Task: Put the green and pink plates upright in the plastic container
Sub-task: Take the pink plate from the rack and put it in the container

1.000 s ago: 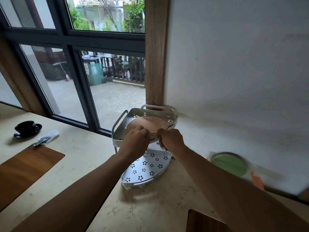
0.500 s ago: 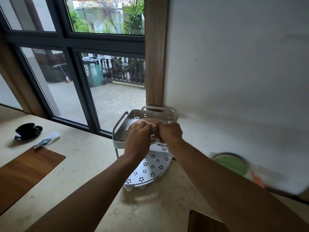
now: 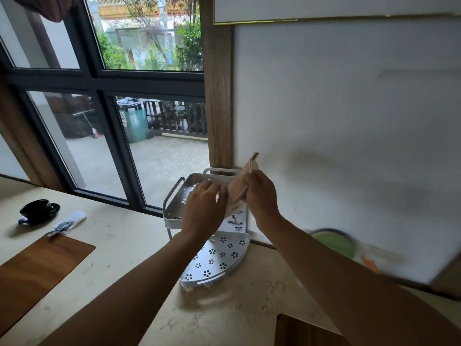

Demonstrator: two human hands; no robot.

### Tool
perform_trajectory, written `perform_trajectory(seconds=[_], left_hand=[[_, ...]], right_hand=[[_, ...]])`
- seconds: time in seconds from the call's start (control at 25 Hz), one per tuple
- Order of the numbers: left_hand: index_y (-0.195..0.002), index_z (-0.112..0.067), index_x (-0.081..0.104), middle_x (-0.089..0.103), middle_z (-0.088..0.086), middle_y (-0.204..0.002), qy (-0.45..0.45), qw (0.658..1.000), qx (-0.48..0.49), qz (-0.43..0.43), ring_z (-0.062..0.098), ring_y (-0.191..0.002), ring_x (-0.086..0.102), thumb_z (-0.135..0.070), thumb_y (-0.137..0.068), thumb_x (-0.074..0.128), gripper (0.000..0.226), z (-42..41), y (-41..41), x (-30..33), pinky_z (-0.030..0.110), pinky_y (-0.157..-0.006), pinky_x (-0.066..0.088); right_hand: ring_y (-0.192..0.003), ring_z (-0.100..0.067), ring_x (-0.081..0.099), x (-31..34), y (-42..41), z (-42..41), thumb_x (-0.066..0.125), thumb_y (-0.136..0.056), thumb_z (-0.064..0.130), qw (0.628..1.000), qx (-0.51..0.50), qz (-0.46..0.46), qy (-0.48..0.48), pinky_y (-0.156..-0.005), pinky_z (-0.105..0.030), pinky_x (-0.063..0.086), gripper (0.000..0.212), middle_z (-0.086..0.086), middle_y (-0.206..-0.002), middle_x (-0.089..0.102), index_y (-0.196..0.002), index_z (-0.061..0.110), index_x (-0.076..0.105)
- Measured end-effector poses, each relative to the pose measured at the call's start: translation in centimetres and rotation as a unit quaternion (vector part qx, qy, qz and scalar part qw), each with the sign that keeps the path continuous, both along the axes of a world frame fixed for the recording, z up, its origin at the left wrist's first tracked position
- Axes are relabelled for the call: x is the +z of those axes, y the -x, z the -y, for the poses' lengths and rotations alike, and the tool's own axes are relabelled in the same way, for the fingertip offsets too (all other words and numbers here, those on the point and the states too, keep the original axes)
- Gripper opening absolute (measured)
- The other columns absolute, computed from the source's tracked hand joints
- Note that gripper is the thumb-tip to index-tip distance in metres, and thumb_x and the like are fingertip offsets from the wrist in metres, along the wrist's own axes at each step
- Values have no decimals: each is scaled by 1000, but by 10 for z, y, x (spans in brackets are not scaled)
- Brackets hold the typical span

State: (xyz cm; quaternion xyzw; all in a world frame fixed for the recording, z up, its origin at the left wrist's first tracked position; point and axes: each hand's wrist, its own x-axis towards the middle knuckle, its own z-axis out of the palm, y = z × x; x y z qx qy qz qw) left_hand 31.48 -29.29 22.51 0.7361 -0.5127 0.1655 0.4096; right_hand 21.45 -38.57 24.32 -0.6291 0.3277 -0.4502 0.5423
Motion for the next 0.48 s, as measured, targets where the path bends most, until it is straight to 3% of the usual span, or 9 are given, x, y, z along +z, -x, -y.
perform_trajectory(seconds=[0.12, 0.2, 0.28, 0.4, 0.48], left_hand=[[-103, -14, 72, 74, 4, -100, 21, 989, -35, -141, 14, -83, 67, -27, -93, 61, 20, 4, 6, 9, 37, -75, 58], [-114, -15, 70, 74, 2, -108, 11, 969, -81, -232, 14, -93, 68, -27, -91, 65, 26, 7, 16, 13, 39, -85, 57], [-123, -20, 65, 70, 1, -118, -21, 942, -136, -305, 17, -107, 65, -25, -91, 65, 33, 9, 30, 17, 40, -92, 53], [-120, -35, 61, 67, -4, -120, -60, 879, -229, -413, 19, -114, 62, -19, -83, 66, 40, 9, 52, 17, 39, -85, 54], [-131, -27, 55, 70, 6, -118, -72, 830, -244, -496, 26, -112, 65, -12, -84, 67, 50, 9, 62, 13, 47, -91, 54]], right_hand=[[-59, -6, 48, 12, 36, 3, 52, -92, 23, 1000, -5, 10, 17, -53, -32, 46, 30, 9, -60, 51, -62, 25, 54], [-50, -1, 39, 15, 59, 9, 50, -89, 20, 999, -15, -16, 41, -46, -20, 34, 31, 13, -53, 45, -58, 20, 48], [-49, -1, 38, 19, 86, 13, 50, -88, 18, 997, -13, -54, 54, -46, -20, 31, 28, 10, -54, 46, -60, 15, 47], [-49, -4, 39, 23, 131, 13, 51, -83, 25, 997, 29, -64, 44, -48, -23, 32, 29, 11, -51, 46, -55, 19, 47], [-50, -9, 39, 24, 163, 13, 54, -81, 27, 997, 63, -42, 24, -47, -24, 32, 27, 6, -54, 45, -58, 16, 46]])
